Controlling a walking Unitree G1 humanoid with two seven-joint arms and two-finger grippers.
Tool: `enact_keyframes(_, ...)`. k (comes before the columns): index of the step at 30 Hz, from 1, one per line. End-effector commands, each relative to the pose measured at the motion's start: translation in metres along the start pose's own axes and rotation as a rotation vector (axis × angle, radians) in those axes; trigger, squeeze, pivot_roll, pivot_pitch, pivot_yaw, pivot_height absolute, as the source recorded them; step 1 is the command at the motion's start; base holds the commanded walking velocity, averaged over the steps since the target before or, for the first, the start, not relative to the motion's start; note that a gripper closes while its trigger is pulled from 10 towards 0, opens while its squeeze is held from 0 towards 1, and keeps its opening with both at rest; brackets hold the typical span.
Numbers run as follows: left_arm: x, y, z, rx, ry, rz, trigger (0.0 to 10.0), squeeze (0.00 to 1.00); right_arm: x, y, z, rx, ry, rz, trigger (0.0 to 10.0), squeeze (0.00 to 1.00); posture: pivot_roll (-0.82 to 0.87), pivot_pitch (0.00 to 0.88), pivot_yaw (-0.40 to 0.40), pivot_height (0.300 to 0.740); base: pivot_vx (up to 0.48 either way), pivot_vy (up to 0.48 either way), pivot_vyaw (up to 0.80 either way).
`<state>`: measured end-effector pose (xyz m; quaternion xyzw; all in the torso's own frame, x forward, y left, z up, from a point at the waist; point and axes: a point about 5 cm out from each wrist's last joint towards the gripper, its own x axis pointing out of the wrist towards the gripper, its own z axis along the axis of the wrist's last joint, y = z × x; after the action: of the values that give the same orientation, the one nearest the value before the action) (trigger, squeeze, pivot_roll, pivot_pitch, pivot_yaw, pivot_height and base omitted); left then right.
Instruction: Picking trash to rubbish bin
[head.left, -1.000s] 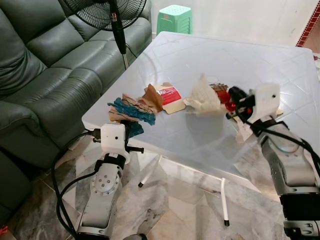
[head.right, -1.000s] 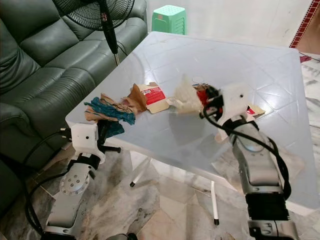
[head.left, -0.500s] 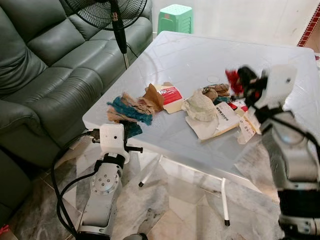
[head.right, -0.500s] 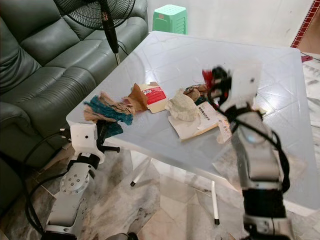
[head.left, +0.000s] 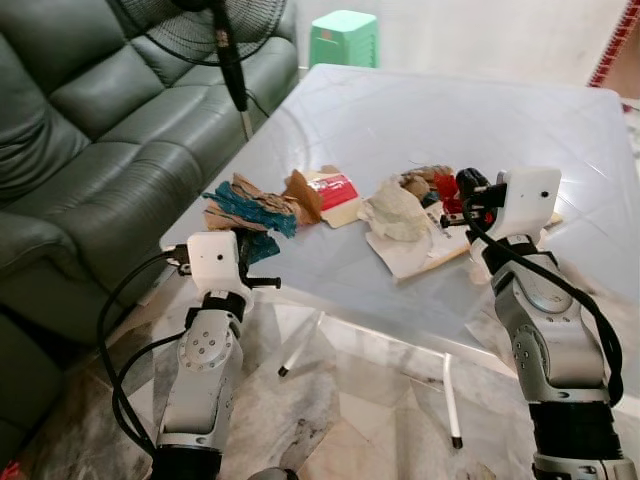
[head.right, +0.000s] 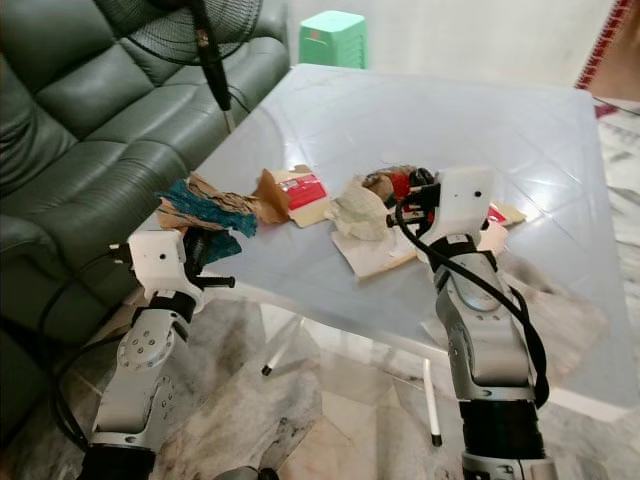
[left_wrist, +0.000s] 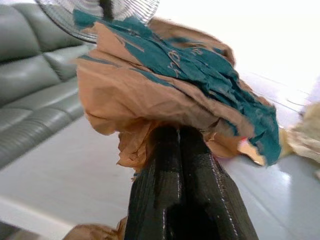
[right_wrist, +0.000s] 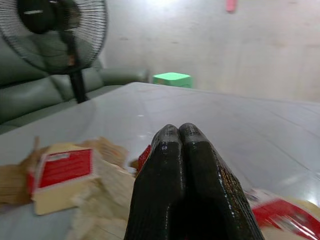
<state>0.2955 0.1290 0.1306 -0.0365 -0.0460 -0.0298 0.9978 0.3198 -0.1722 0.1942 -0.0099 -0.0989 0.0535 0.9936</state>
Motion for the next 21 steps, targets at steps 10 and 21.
enact_keyframes(10,0.0000,0.0014,-0.0018,-0.043,0.022,0.007,0.0,0.00,0.0044,0.0005,0.0017,0.018,0.001,-0.001,0.0,0.00,-0.06,0.028,0.060,0.740,0.000,0.000,-0.80)
enact_keyframes(21,-0.0002,0.0006,-0.0021,-0.091,0.036,-0.002,0.0,0.00,0.0042,0.0028,0.0026,0.025,-0.014,-0.002,0.0,0.00,-0.05,0.035,0.072,0.740,0.000,0.000,-0.57)
